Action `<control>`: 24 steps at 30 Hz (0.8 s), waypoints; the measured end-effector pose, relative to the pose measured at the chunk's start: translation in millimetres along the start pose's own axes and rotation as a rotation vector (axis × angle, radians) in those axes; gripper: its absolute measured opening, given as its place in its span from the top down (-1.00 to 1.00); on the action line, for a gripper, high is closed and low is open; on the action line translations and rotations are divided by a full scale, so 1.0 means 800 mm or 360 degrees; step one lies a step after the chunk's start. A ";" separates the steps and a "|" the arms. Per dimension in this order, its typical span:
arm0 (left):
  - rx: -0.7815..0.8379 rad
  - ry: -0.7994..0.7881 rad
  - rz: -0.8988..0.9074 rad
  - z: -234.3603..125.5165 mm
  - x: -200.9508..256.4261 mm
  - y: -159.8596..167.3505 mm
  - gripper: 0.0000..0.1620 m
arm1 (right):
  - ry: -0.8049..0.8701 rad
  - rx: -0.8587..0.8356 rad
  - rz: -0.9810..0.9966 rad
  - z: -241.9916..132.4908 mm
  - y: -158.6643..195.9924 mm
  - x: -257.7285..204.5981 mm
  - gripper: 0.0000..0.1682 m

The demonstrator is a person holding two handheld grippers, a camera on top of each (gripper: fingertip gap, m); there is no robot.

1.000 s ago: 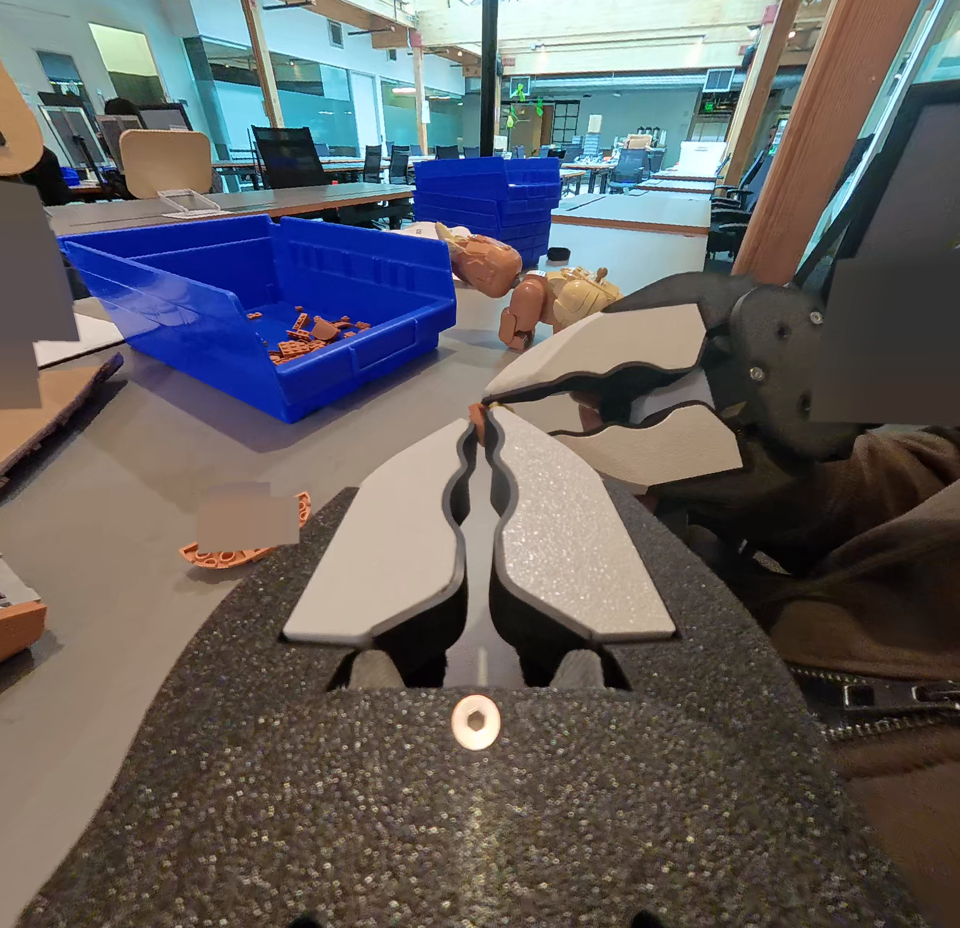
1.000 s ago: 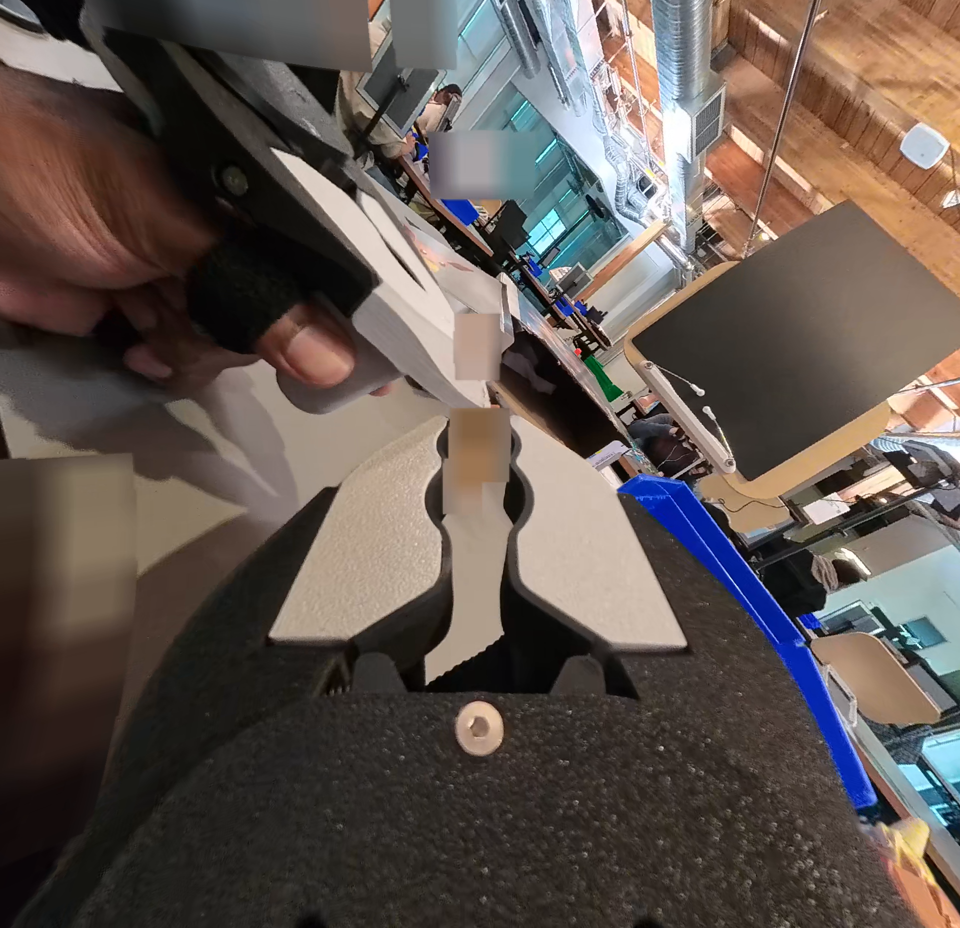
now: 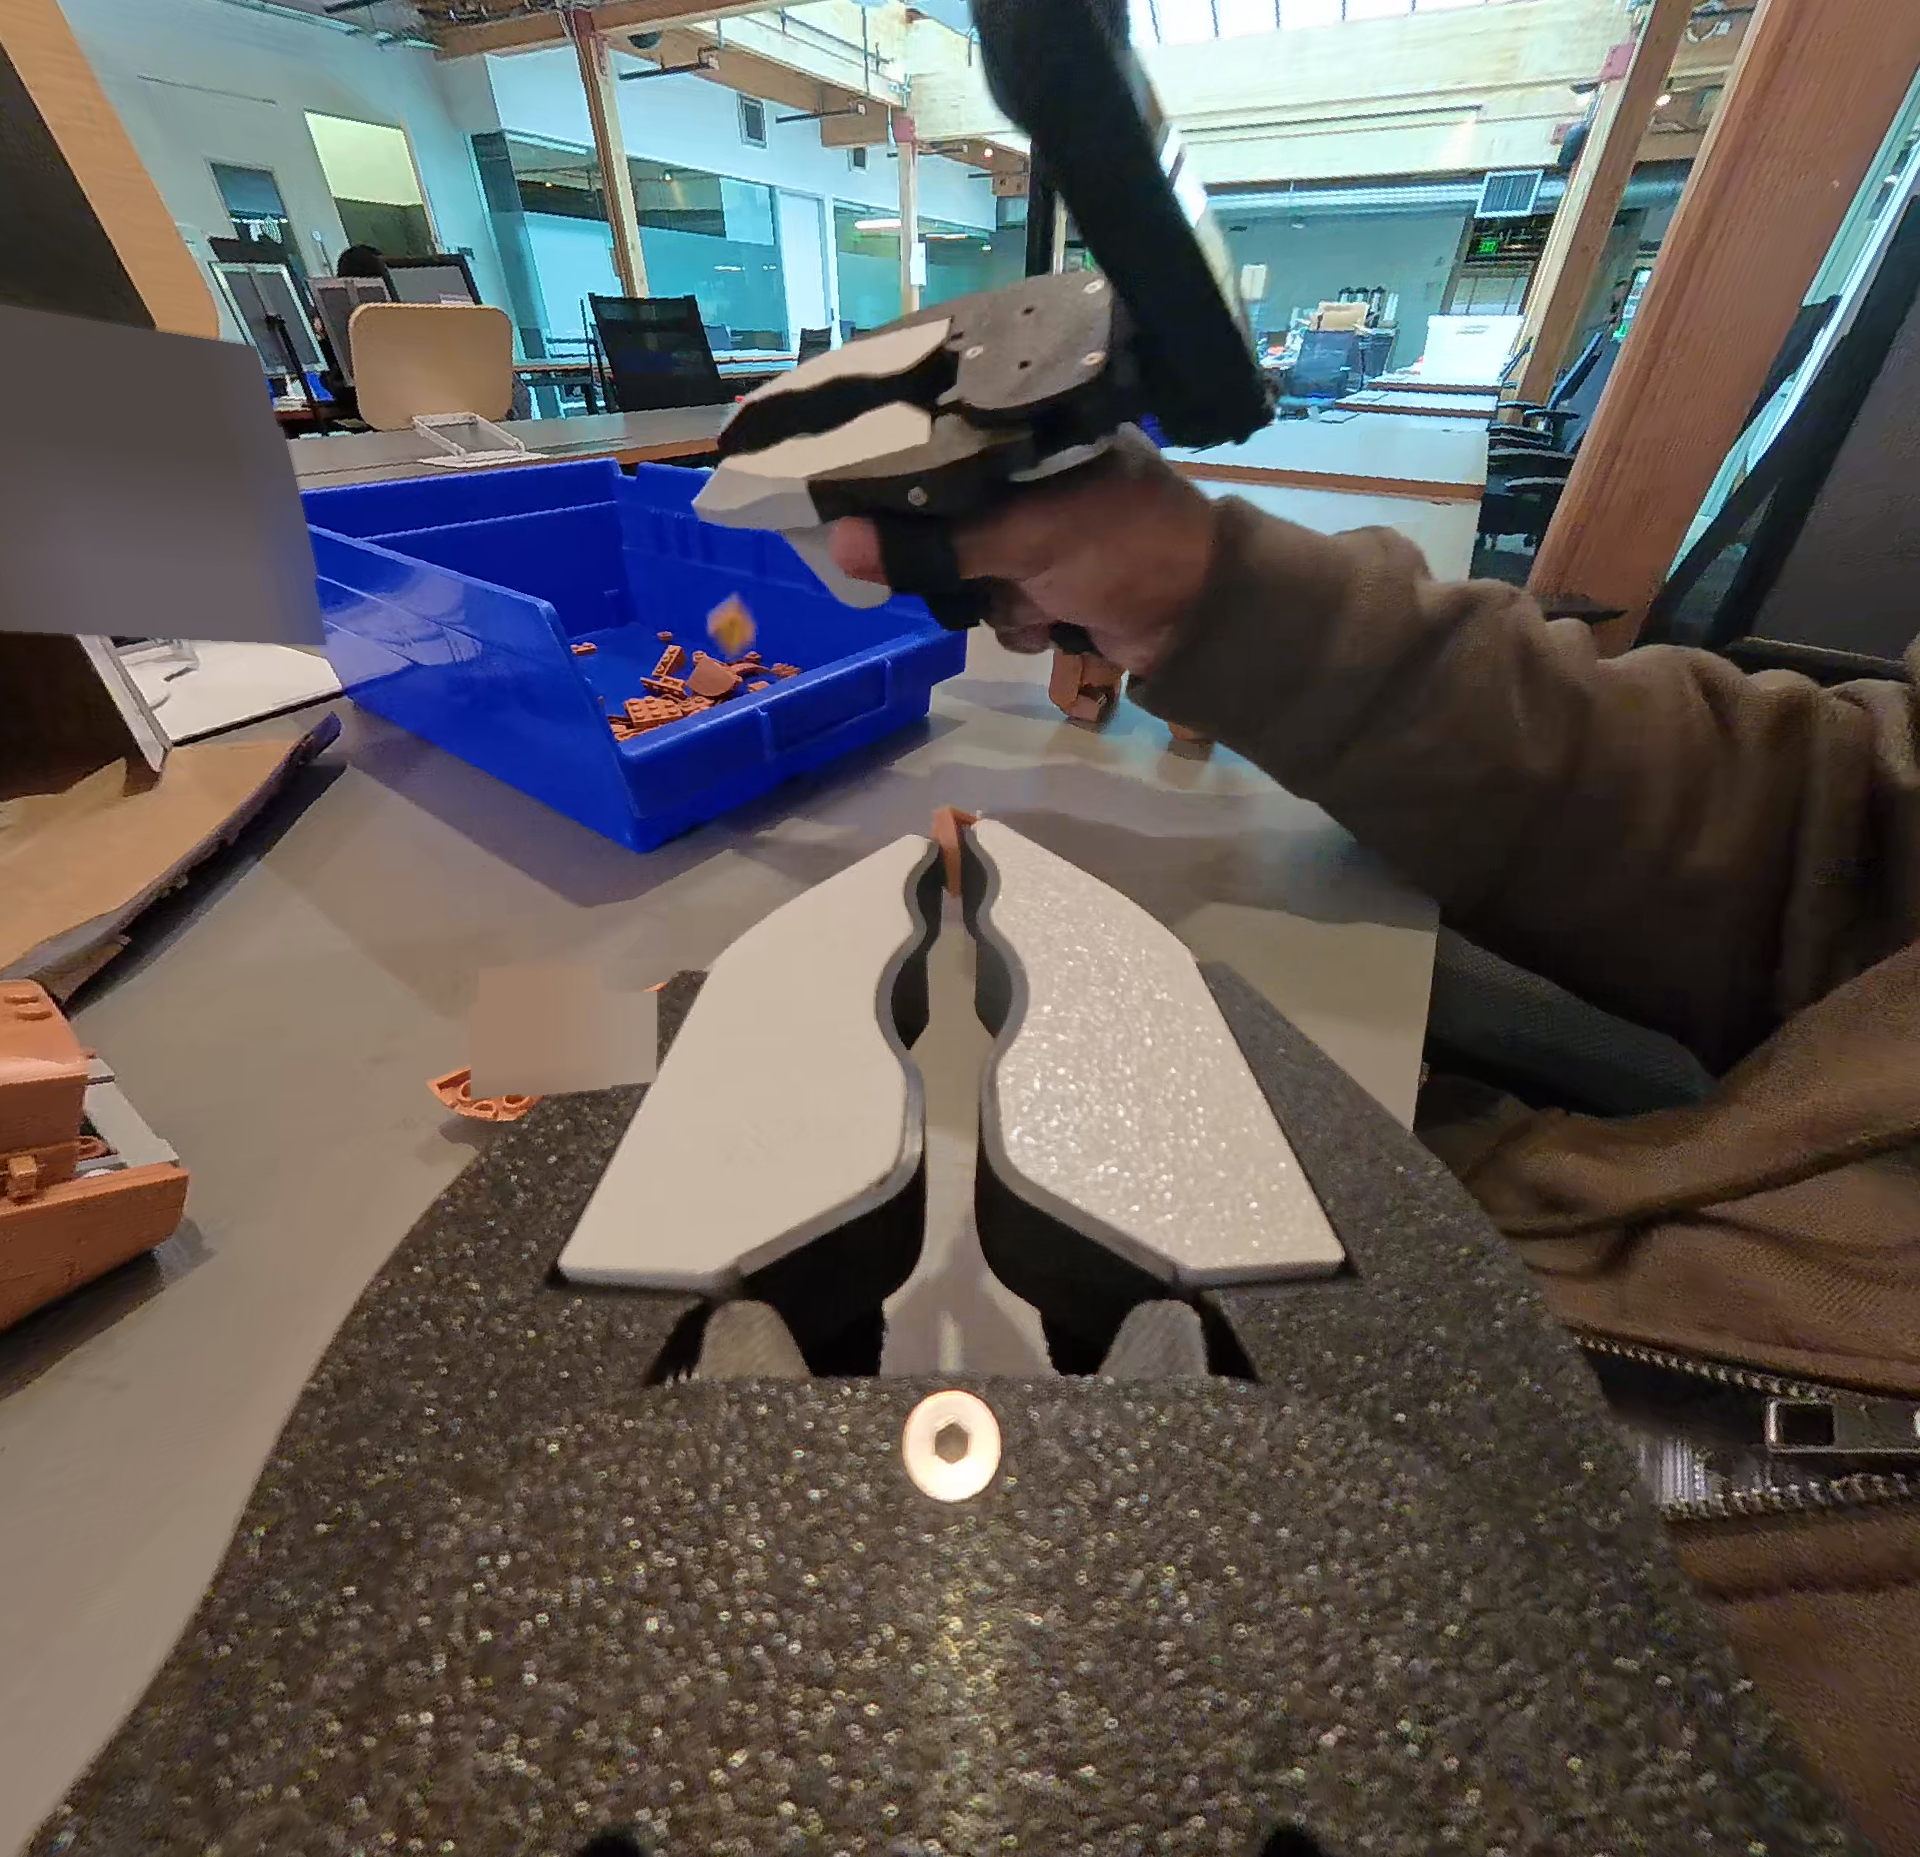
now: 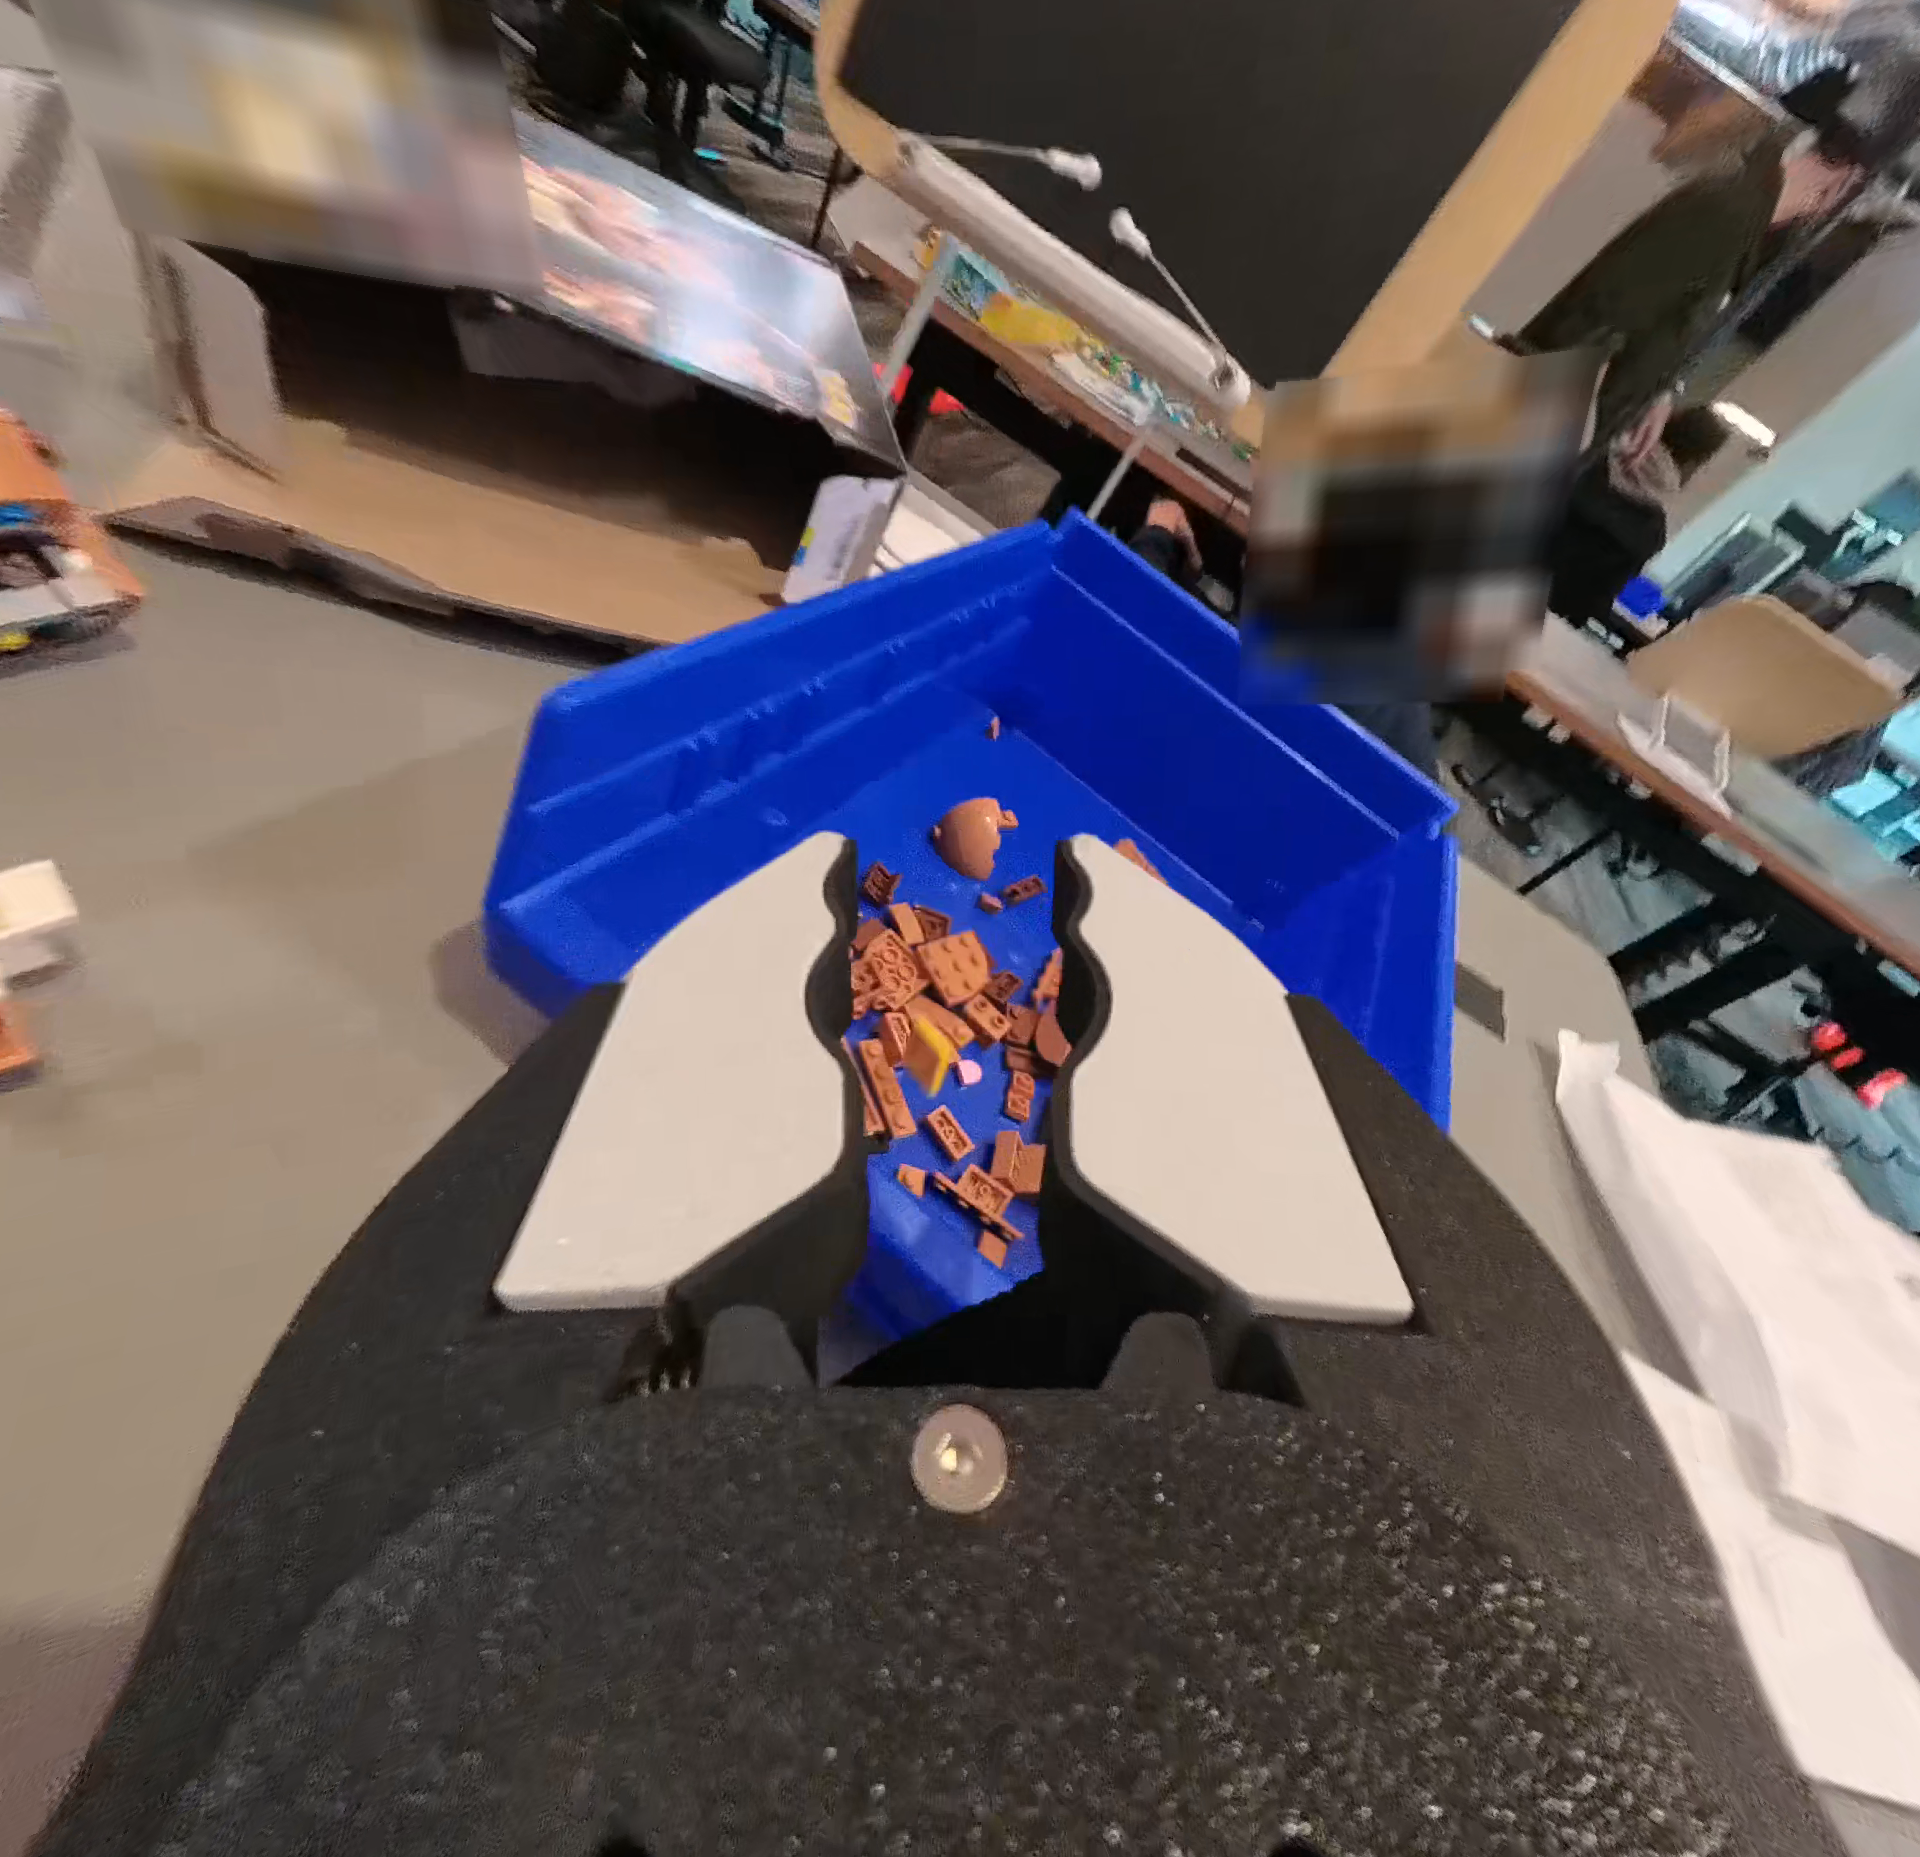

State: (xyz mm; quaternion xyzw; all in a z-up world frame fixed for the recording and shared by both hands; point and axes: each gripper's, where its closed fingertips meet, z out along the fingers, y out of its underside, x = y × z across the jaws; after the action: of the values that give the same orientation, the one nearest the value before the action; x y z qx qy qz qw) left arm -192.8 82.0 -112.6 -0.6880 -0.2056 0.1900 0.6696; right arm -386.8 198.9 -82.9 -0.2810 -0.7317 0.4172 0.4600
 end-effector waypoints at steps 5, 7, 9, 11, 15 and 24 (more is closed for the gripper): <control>-0.0013 0.0014 -0.0045 0.001 -0.002 0.001 0.96 | -0.0037 0.0067 0.0091 -0.017 0.010 -0.004 0.47; 0.0003 0.0024 -0.0097 0.001 -0.005 0.000 0.96 | -0.0148 0.0265 0.0054 -0.050 -0.012 -0.029 0.47; 0.0027 0.0034 -0.0167 0.000 -0.009 -0.003 0.96 | -0.0342 0.0454 -0.0045 -0.086 -0.030 -0.077 0.51; 0.0053 0.0041 -0.0241 -0.001 -0.014 -0.005 0.96 | -0.0529 0.0540 -0.0233 -0.115 -0.030 -0.136 0.51; 0.0124 0.0072 -0.0364 -0.007 -0.021 -0.010 0.96 | -0.0786 0.0622 -0.0500 -0.145 -0.022 -0.226 0.51; 0.0086 0.0154 -0.0355 -0.005 -0.010 -0.008 0.96 | -0.0507 0.0661 -0.0796 -0.133 -0.038 -0.243 0.80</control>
State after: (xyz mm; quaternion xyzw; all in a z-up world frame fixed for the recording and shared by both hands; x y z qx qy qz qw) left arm -197.8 74.5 -106.6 -0.6508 -0.2431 0.0865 0.7141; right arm -209.7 66.4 -117.4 0.0747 -0.7398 0.4702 0.4754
